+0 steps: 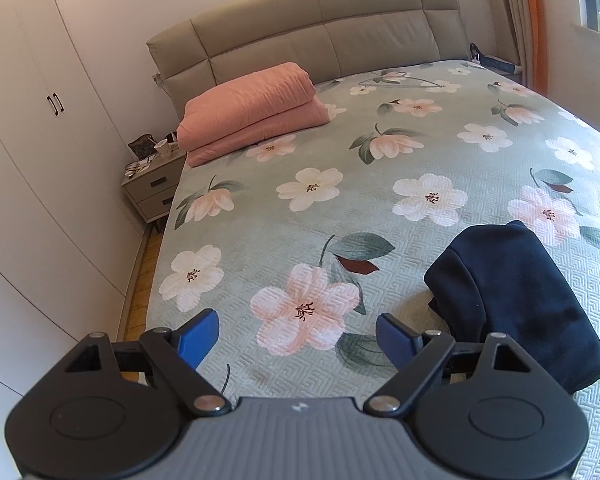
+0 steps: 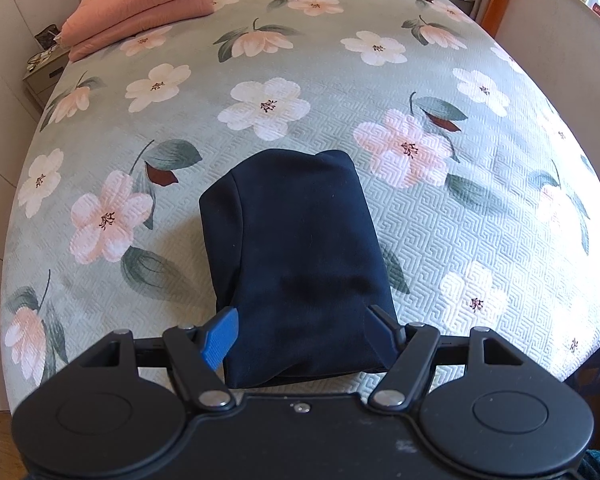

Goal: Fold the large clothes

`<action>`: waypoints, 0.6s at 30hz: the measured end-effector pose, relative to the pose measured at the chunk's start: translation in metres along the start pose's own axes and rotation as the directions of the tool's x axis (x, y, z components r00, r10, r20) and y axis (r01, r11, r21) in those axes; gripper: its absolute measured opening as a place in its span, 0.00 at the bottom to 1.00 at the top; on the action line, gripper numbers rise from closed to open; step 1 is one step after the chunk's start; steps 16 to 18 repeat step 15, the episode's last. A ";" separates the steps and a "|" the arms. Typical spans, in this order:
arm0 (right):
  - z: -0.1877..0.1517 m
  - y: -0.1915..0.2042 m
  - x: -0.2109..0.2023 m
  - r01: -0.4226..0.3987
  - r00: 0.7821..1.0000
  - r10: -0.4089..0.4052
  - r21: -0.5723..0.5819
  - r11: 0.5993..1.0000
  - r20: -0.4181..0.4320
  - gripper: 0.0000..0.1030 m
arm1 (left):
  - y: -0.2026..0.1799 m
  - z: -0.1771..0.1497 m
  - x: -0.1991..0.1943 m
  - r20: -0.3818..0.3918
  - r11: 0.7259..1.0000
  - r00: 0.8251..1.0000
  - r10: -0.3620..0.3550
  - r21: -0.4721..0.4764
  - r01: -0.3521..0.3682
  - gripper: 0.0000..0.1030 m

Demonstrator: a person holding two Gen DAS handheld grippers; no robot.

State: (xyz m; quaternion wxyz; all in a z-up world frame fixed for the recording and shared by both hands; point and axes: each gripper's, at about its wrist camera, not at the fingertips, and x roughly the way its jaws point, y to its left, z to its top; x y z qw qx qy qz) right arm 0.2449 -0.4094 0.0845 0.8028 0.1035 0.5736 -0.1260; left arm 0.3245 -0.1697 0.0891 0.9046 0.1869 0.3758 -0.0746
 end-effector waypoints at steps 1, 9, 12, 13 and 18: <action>0.000 0.000 0.000 -0.001 1.000 0.001 0.003 1.000 -0.002 0.80 | 0.000 0.000 0.000 -0.001 1.000 1.000 -0.001 0.000 0.001 0.85; -0.003 0.002 0.005 -0.005 1.000 0.005 0.004 1.000 -0.023 0.80 | -0.002 -0.002 0.004 -0.010 1.000 1.000 -0.009 0.009 0.009 0.85; -0.003 0.002 0.006 -0.006 1.000 0.006 0.002 1.000 -0.027 0.80 | 0.000 -0.003 0.003 0.014 1.000 1.000 0.003 0.002 -0.003 0.85; -0.004 0.003 0.006 -0.006 1.000 0.006 0.001 1.000 -0.027 0.80 | 0.000 -0.003 0.002 0.024 1.000 1.000 0.009 0.003 -0.009 0.84; -0.004 0.003 0.006 -0.007 1.000 0.007 0.001 1.000 -0.027 0.80 | 0.001 -0.003 0.001 0.028 1.000 1.000 -0.003 0.006 0.002 0.83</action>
